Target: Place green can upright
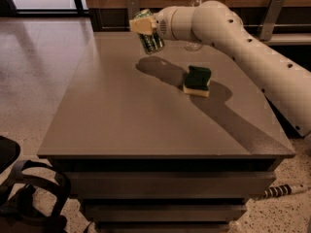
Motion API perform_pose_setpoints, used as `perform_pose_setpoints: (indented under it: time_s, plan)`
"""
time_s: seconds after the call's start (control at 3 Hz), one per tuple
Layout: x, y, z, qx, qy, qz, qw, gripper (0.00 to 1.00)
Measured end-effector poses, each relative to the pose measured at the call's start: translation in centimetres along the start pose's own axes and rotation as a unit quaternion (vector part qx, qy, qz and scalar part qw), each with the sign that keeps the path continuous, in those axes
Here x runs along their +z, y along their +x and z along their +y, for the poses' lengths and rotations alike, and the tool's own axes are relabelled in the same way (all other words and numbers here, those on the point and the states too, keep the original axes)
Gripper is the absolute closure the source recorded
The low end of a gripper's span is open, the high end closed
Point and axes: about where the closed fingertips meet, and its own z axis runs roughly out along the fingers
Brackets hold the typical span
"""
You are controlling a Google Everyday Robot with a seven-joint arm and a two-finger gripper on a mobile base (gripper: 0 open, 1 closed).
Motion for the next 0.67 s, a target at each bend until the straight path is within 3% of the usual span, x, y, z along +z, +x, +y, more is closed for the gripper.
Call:
perform_pose_setpoints:
  time_s: [0.33, 0.67]
  plan:
    - [1.0, 0.7, 3.0, -0.044, -0.015, -0.046, 0.9979, 1.00]
    - [0.4, 1.0, 4.5, -0.065, -0.019, -0.093, 0.9934, 1.00]
